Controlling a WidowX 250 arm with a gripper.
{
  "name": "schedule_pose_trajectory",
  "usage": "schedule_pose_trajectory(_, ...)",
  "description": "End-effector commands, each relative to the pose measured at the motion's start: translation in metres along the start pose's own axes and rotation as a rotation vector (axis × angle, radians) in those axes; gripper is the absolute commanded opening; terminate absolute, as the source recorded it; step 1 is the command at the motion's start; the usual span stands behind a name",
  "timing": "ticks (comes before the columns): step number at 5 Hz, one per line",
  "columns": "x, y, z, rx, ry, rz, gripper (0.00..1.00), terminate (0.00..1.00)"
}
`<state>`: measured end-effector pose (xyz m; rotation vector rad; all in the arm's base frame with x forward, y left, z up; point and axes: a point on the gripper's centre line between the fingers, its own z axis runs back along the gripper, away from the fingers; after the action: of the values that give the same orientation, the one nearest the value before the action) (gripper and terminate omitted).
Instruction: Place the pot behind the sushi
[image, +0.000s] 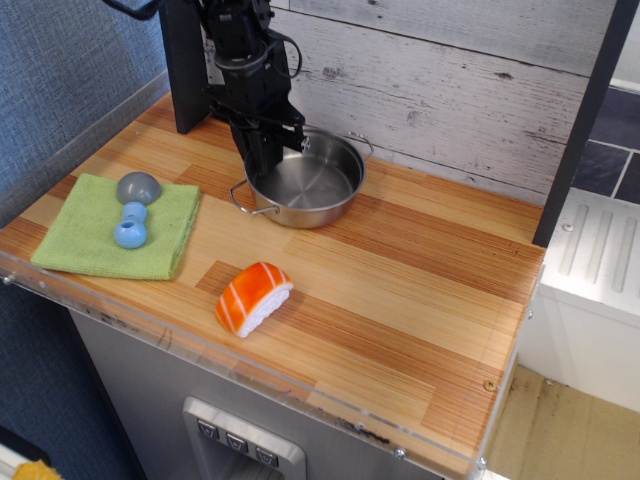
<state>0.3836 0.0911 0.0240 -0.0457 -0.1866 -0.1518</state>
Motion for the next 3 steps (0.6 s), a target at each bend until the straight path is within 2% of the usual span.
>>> schedule_pose_trajectory(1, 0.0021, 0.0068, 0.0128, -0.015, -0.055, 0.037, 1.00, 0.00)
schedule_pose_trajectory(3, -0.0022, 0.0073, 0.0089, -0.016, -0.023, 0.051, 1.00, 0.00)
